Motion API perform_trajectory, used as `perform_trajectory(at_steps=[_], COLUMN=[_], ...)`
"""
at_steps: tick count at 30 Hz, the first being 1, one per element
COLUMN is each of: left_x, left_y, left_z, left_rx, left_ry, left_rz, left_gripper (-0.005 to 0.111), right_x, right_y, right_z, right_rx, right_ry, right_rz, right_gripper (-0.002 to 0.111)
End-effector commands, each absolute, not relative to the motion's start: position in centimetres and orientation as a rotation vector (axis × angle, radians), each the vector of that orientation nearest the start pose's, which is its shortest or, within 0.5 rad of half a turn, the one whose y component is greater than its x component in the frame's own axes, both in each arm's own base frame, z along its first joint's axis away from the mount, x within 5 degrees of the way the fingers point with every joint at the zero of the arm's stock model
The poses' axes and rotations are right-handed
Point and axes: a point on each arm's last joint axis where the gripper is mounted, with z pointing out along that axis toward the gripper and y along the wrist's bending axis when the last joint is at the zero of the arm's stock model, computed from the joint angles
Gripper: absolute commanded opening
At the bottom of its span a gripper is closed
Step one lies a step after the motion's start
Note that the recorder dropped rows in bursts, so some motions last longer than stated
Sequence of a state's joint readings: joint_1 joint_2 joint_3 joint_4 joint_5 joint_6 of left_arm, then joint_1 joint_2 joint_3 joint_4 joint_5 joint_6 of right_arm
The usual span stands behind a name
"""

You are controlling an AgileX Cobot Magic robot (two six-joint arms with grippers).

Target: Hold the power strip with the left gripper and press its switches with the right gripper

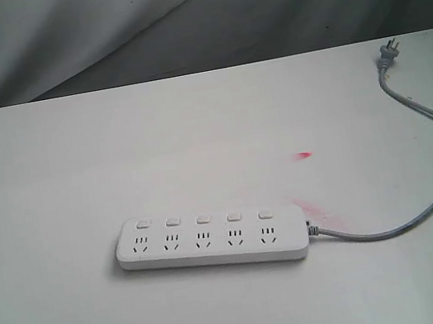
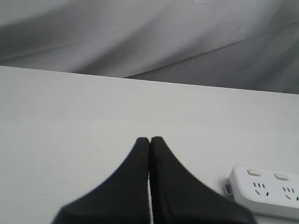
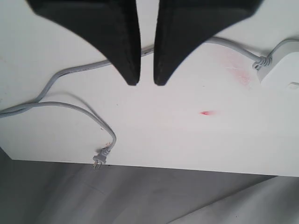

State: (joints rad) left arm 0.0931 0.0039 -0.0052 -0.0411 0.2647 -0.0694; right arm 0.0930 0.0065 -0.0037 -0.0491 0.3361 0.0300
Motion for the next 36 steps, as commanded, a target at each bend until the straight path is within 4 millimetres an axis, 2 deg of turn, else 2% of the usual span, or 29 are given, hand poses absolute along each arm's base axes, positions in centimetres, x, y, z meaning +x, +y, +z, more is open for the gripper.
perform_trajectory(at_steps=[1,15,20,23,25,26,28,29,32,33,36], left_x=[5.5,5.5,5.5,5.6,5.3,5.1,5.4,6.5,9.3,10.9,13.4], left_y=[0.4,0.4,0.5,0.5,0.4,0.4,0.4,0.5,0.8,0.8,0.6], left_z=[18.9,18.9,18.9,19.5,21.8,25.0,28.1,32.0,37.0,40.1,43.0], left_rx=[-0.166,-0.166,-0.118,-0.086,-0.033,0.052,0.121,0.169,0.205,0.255,0.364], left_ry=[1.741,1.741,1.745,1.687,1.621,1.574,1.568,1.559,1.590,1.616,1.700], left_rz=[-0.026,-0.026,0.028,0.059,0.099,0.184,0.252,0.301,0.326,0.342,0.336], left_gripper=[0.000,0.000,0.000,0.000,0.000,0.000,0.000,0.000,0.000,0.000,0.000], right_x=[5.4,5.4,5.4,5.4,5.4,5.4,5.4,5.4,5.4,5.4,5.4], right_y=[0.3,0.3,0.3,0.3,0.3,0.3,0.3,0.3,0.3,0.3,0.3], right_z=[18.4,18.4,18.4,18.4,18.4,18.4,18.4,18.4,18.4,18.4,18.4], right_rx=[-0.085,-0.085,-0.085,-0.085,-0.085,-0.085,-0.086,-0.086,-0.086,-0.086,-0.086], right_ry=[1.805,1.805,1.805,1.805,1.805,1.805,1.805,1.805,1.805,1.805,1.805], right_rz=[0.040,0.040,0.040,0.040,0.040,0.040,0.038,0.038,0.038,0.038,0.038], right_gripper=[0.010,0.010,0.010,0.010,0.010,0.010,0.010,0.010,0.010,0.010,0.010])
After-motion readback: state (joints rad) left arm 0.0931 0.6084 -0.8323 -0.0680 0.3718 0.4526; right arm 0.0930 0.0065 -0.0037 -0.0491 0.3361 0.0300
